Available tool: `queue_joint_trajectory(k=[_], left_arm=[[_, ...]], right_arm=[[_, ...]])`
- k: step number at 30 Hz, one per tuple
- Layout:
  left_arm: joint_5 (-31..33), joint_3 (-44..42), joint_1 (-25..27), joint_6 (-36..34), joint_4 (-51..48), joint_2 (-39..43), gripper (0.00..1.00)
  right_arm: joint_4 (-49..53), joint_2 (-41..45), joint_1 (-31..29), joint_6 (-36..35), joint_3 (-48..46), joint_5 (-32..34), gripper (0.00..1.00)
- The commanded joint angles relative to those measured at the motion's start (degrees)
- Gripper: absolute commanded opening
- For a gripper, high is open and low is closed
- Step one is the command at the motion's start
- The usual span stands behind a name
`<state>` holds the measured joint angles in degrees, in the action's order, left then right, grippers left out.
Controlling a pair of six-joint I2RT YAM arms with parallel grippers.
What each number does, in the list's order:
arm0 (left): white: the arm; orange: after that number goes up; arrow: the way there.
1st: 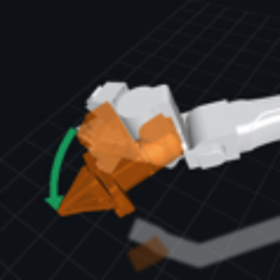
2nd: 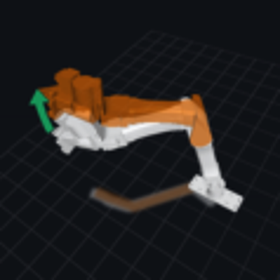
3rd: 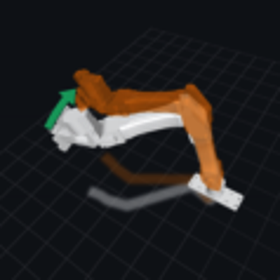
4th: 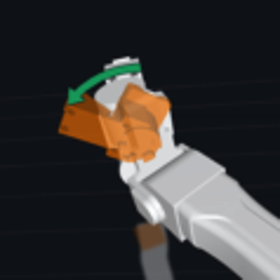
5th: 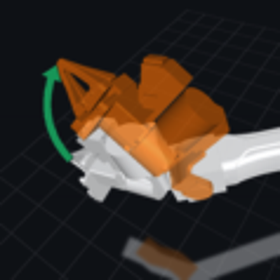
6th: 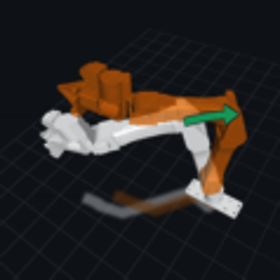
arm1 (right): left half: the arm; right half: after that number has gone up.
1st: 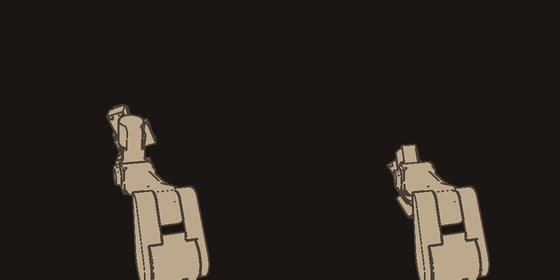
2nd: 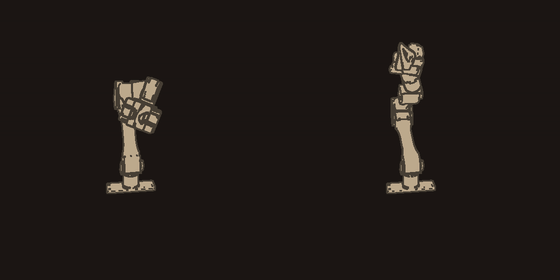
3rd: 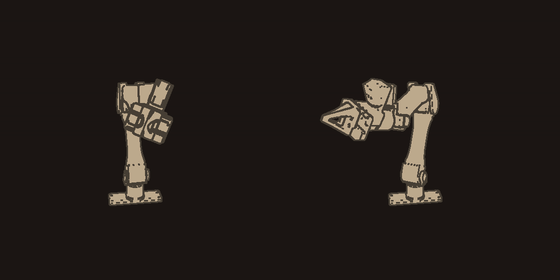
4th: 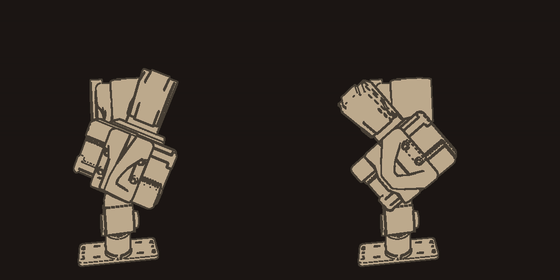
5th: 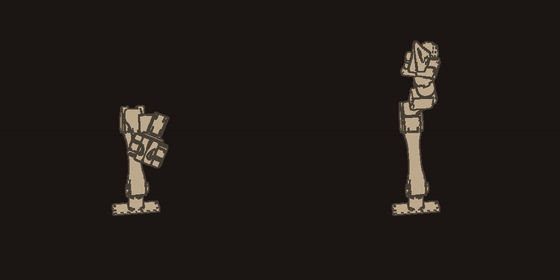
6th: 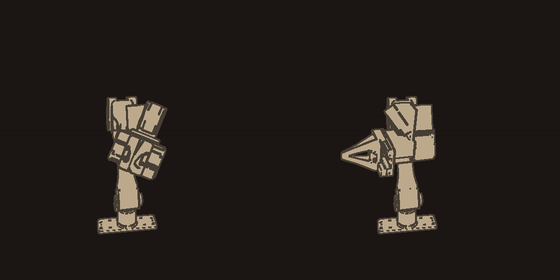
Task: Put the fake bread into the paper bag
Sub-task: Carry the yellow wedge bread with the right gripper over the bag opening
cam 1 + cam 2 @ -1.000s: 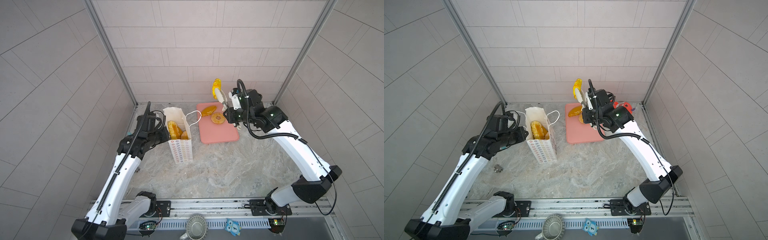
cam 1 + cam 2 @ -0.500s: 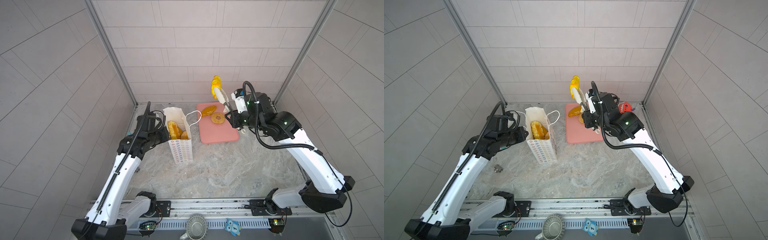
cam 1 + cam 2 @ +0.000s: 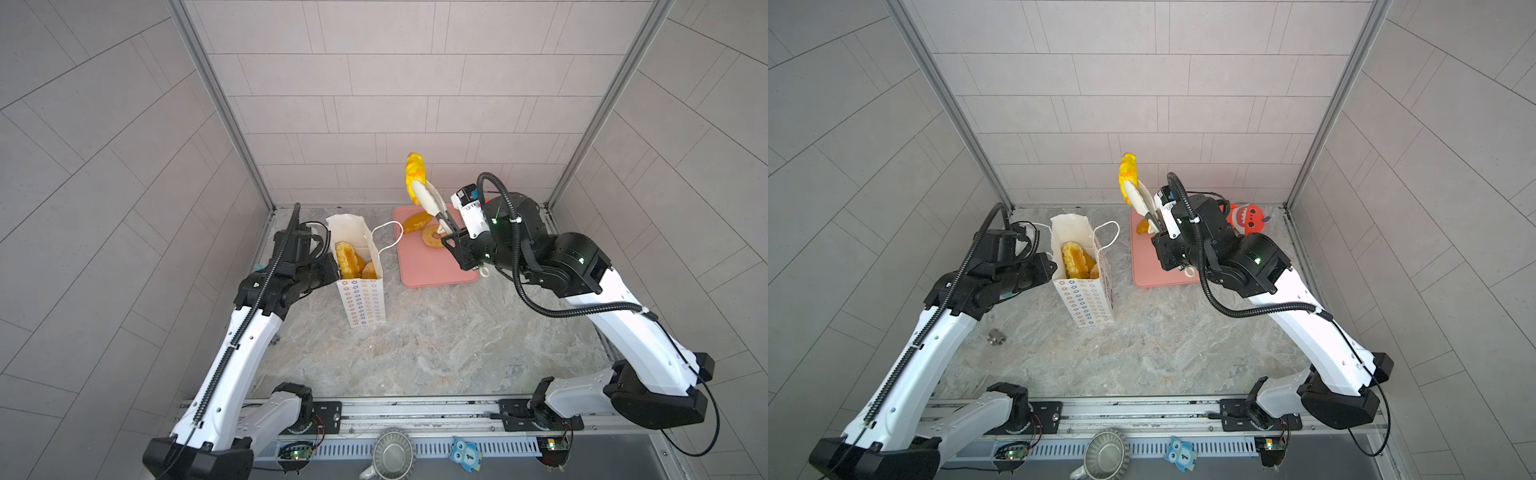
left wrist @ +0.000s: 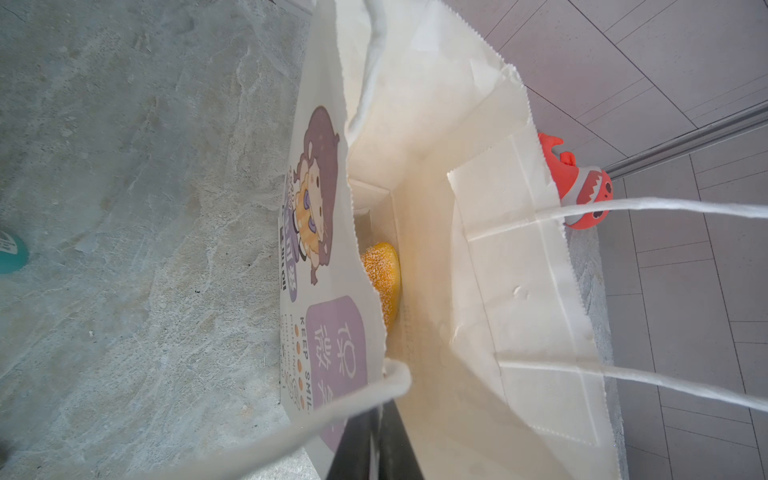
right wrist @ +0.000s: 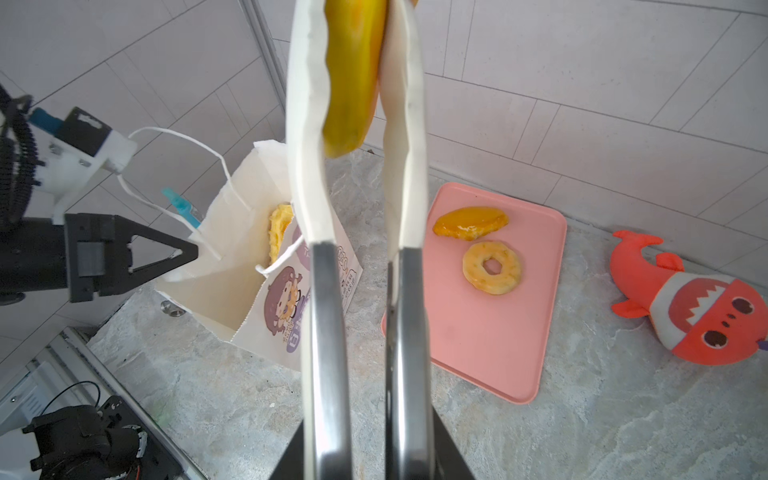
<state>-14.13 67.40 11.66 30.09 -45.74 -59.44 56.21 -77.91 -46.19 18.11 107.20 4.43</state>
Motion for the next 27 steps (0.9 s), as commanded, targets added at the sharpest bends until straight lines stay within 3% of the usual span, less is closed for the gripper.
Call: queue_joint_trajectory(k=[1, 10, 27], left_arm=[[-0.4, 1.2, 0.1, 0.2, 0.0, 0.2, 0.11], [-0.6, 1.5, 0.1, 0.2, 0.2, -0.1, 0.1], [-0.3, 1.5, 0.1, 0.1, -0.1, 0.3, 0.11]], right_arm=[[-0.9, 1.6, -2.7, -2.2, 2.2, 2.9, 0.33], [1.7, -2.2, -10.2, -4.6, 5.9, 5.6, 0.33], [4.1, -6.9, -16.4, -6.7, 9.1, 12.0, 0.33]])
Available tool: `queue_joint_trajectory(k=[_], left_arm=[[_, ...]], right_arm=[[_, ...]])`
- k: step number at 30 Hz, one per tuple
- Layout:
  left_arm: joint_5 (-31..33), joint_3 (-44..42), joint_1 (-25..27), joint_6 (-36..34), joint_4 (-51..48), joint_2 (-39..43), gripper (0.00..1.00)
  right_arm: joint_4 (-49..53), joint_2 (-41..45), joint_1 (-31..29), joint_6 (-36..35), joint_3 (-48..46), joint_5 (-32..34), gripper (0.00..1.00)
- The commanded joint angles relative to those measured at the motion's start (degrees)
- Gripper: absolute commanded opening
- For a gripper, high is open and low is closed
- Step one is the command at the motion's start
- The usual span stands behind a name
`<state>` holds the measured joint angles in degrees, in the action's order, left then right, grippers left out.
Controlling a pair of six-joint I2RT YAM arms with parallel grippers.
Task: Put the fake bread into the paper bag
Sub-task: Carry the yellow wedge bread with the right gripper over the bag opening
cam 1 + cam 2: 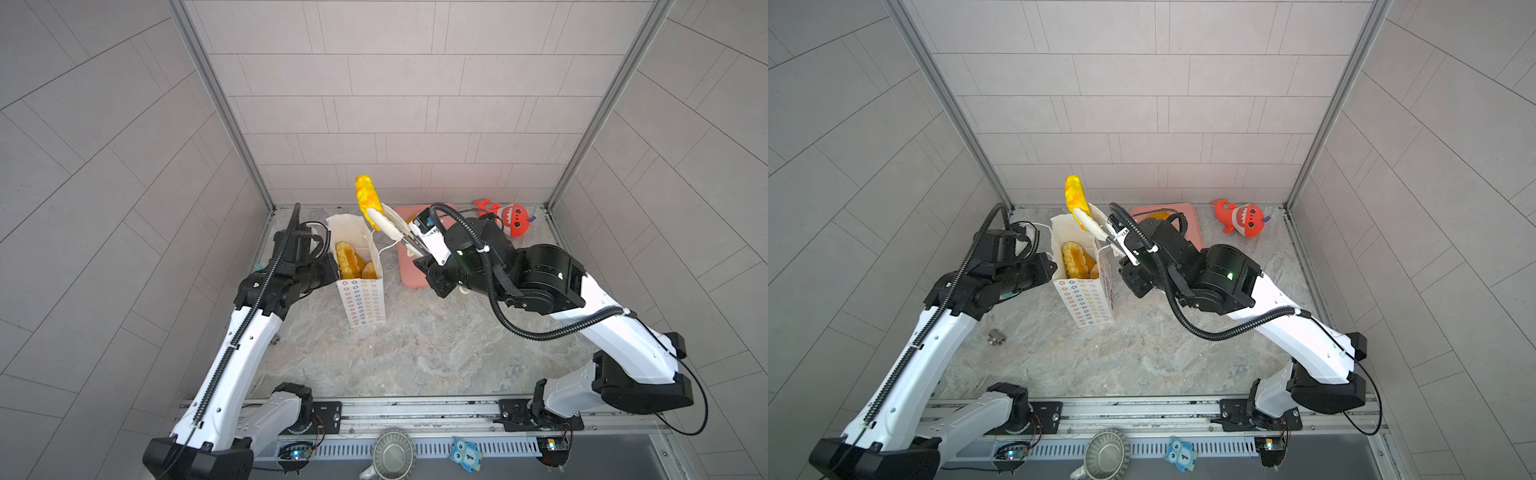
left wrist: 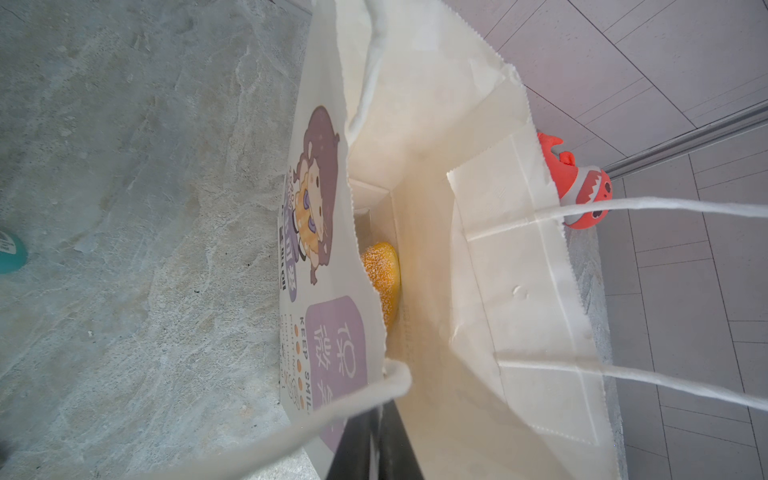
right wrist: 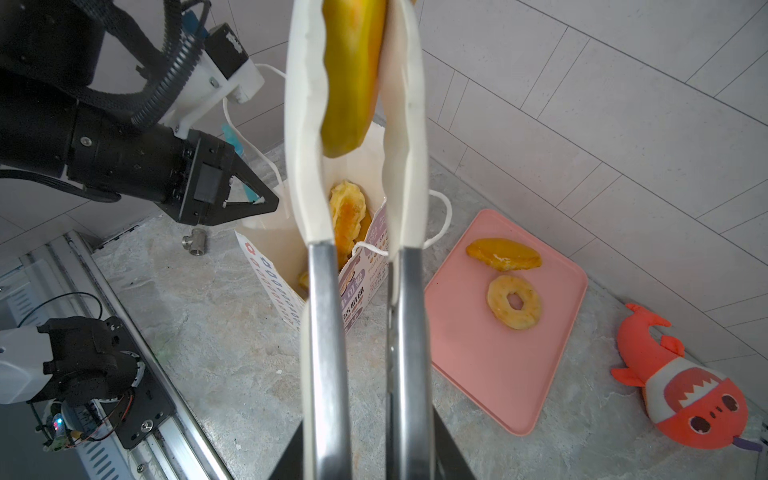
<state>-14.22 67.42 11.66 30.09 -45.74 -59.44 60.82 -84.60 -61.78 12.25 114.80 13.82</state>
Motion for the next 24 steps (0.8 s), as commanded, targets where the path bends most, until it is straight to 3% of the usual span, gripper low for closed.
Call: queue_joint_trajectory(k=[1, 24], left_arm=[[-0.3, 1.4, 0.1, 0.1, -0.1, 0.3, 0.1], [0.1, 1.4, 0.1, 0.0, -0.4, 0.6, 0.1]], right_arm=[[-0.4, -0.4, -1.0, -0.9, 1.4, 2.8, 0.33], [-0.8, -3.5, -1.7, -0.3, -3.0, 3.2, 0.32]])
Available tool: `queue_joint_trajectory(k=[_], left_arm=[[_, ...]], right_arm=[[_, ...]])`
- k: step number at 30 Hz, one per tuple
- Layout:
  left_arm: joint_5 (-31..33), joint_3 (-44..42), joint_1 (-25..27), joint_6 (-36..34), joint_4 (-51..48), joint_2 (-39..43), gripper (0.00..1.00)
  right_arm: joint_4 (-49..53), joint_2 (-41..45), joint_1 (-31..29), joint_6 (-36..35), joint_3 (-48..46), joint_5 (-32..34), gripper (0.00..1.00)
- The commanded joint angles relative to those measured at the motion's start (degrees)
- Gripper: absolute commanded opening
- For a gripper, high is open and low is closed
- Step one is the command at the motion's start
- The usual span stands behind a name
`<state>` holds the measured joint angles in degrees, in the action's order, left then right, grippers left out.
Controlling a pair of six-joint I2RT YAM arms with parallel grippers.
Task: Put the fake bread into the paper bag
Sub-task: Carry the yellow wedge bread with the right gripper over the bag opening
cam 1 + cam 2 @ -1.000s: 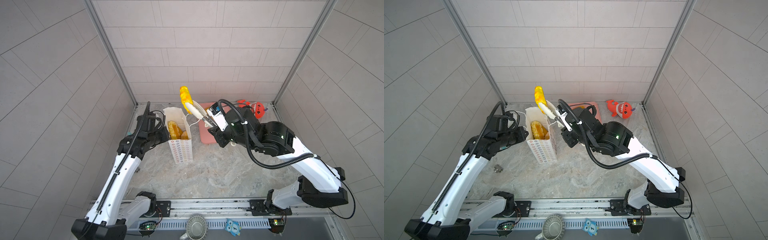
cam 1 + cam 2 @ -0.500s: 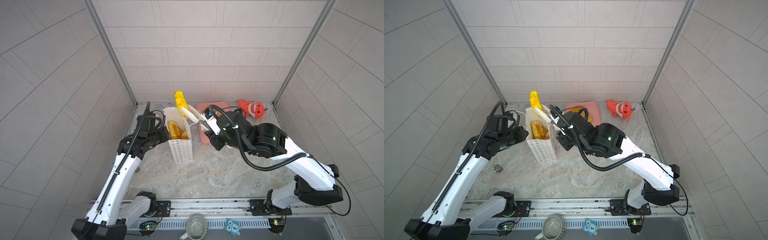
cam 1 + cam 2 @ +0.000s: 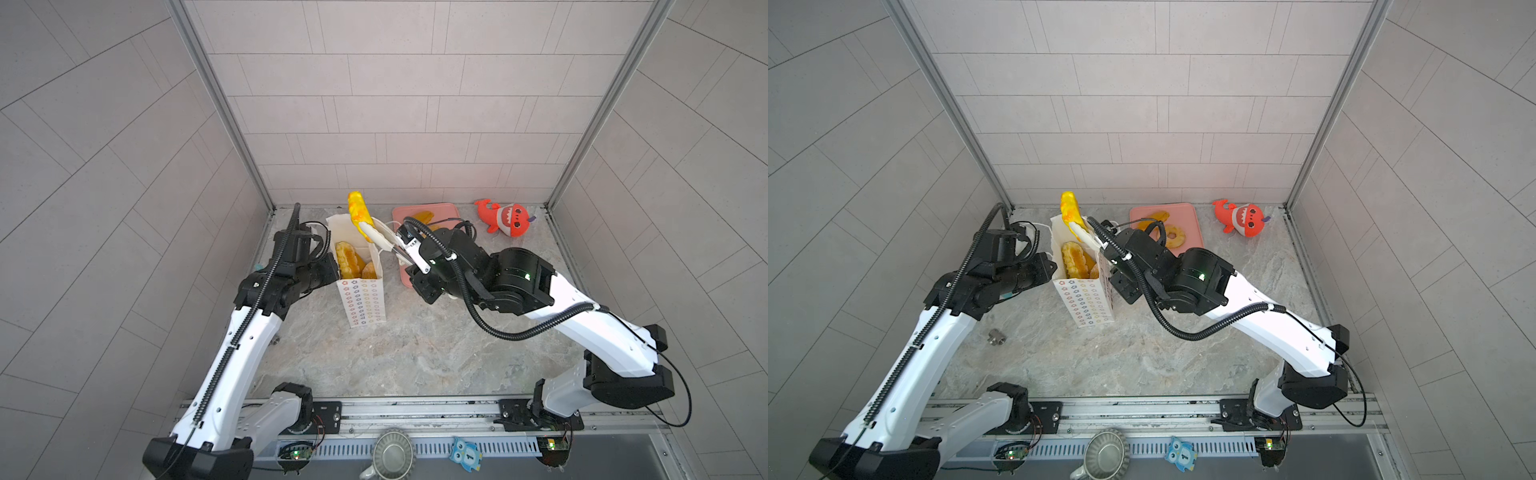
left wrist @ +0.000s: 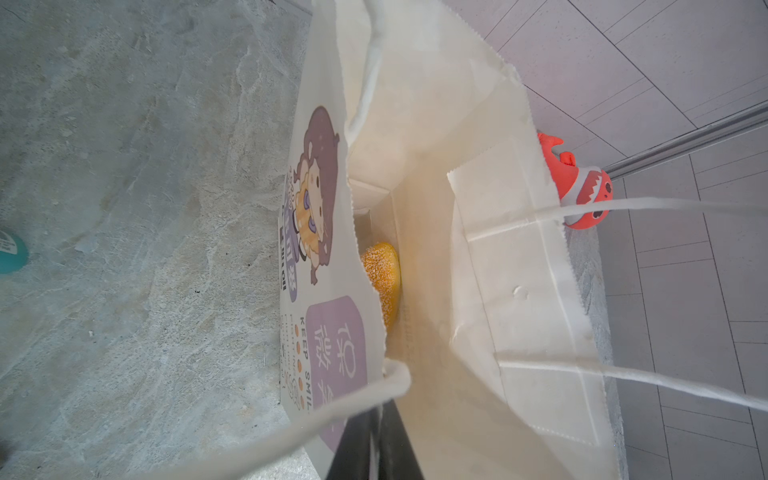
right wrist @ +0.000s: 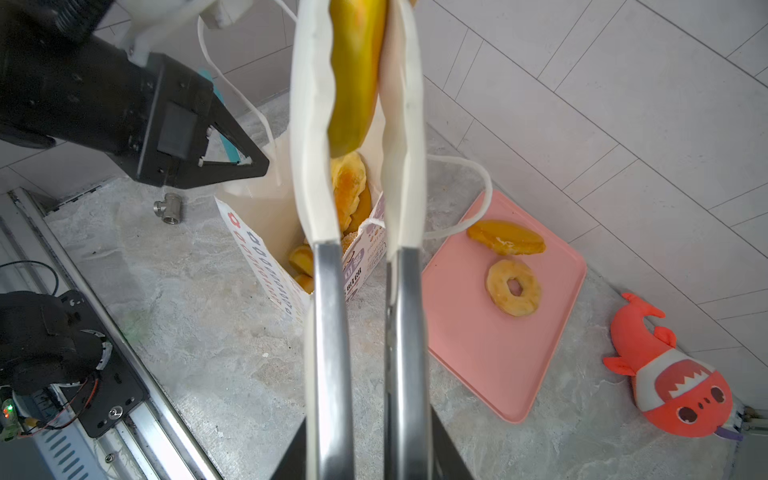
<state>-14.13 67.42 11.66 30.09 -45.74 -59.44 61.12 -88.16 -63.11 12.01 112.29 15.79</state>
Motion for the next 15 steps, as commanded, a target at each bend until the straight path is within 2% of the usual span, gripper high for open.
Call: queue_joint_trajectory(k=[1, 15], left_arm=[[0.0, 1.4, 0.1, 0.0, -0.4, 0.5, 0.11], [-0.1, 1.2, 0.1, -0.1, -0.3, 0.6, 0.11]], right_arm=[[-1.1, -0.1, -0.3, -0.1, -0.5, 1.3, 0.32], [0.0, -3.3, -0.3, 0.3, -0.8, 0.1, 0.33]])
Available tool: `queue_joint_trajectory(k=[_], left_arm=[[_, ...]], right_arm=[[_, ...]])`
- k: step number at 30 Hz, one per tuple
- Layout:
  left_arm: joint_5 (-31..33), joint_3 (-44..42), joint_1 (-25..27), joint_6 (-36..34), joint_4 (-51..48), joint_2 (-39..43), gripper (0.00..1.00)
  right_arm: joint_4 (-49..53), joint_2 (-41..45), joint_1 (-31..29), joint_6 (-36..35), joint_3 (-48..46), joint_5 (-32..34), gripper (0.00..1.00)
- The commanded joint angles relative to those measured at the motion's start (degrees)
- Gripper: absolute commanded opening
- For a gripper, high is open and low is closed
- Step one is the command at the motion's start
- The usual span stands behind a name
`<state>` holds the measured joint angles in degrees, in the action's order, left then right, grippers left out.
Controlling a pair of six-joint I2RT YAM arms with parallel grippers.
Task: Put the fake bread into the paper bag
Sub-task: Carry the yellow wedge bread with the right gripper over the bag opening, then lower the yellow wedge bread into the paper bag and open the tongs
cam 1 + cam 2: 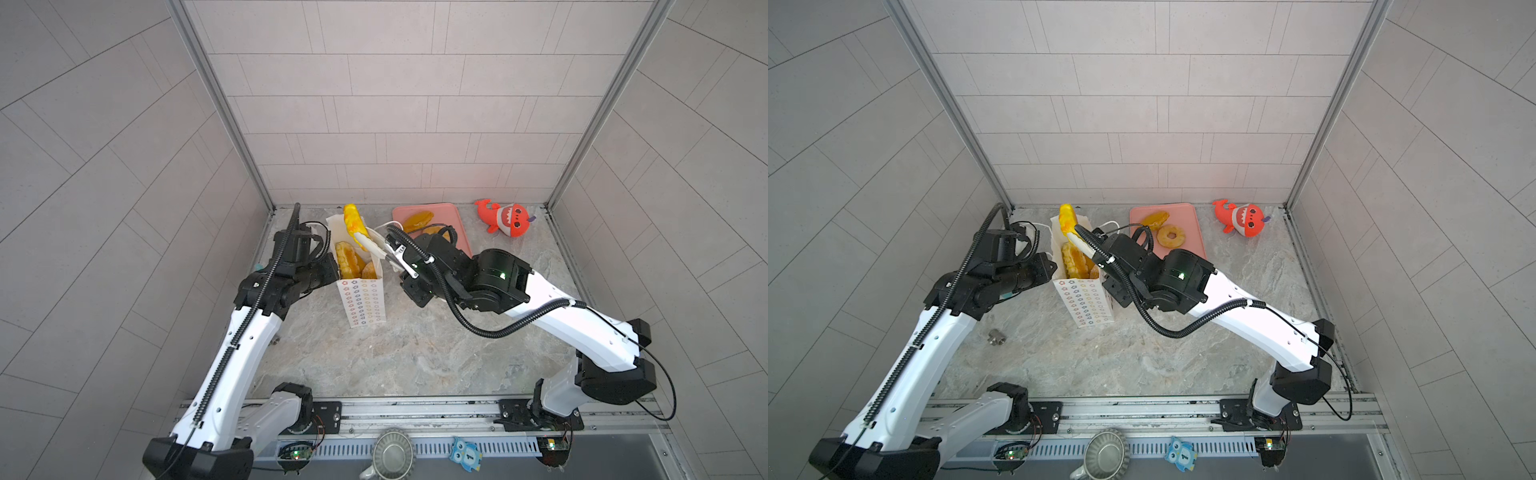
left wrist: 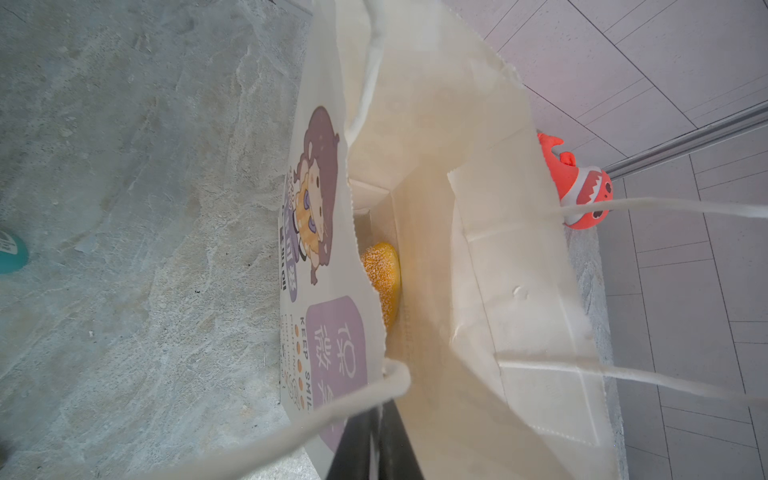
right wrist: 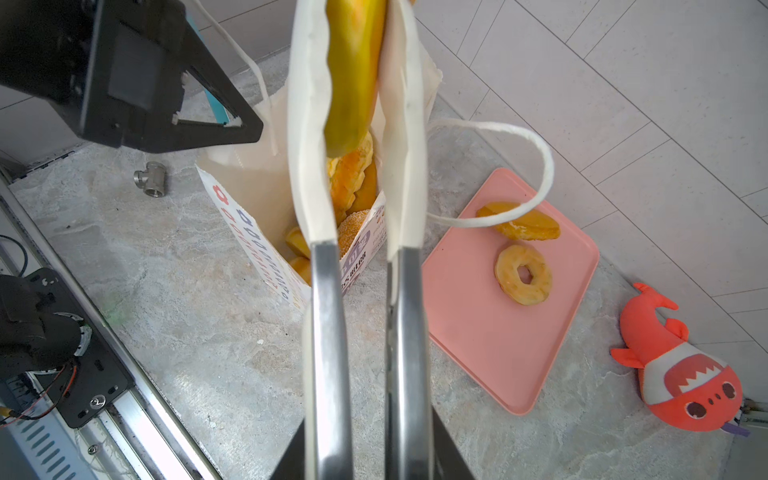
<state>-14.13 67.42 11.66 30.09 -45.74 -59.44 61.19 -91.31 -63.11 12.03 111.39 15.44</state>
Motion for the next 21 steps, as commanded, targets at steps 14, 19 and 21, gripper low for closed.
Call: queue_joint_trajectory(k=[14, 19, 21], left_arm=[[-0.1, 0.9, 0.1, 0.0, -0.2, 0.6, 0.1], [-0.2, 0.7, 0.1, 0.0, -0.1, 0.7, 0.11], [-0.2, 0.7, 0.1, 0.0, 0.0, 0.6, 0.1]], right_arm=[[1.4, -3.6, -0.3, 0.2, 0.2, -0.3, 0.37], [2.0, -4.5, -0.3, 0.1, 0.2, -0.3, 0.38], [2.0, -4.6, -0.3, 0.1, 0.2, -0.3, 0.39]])
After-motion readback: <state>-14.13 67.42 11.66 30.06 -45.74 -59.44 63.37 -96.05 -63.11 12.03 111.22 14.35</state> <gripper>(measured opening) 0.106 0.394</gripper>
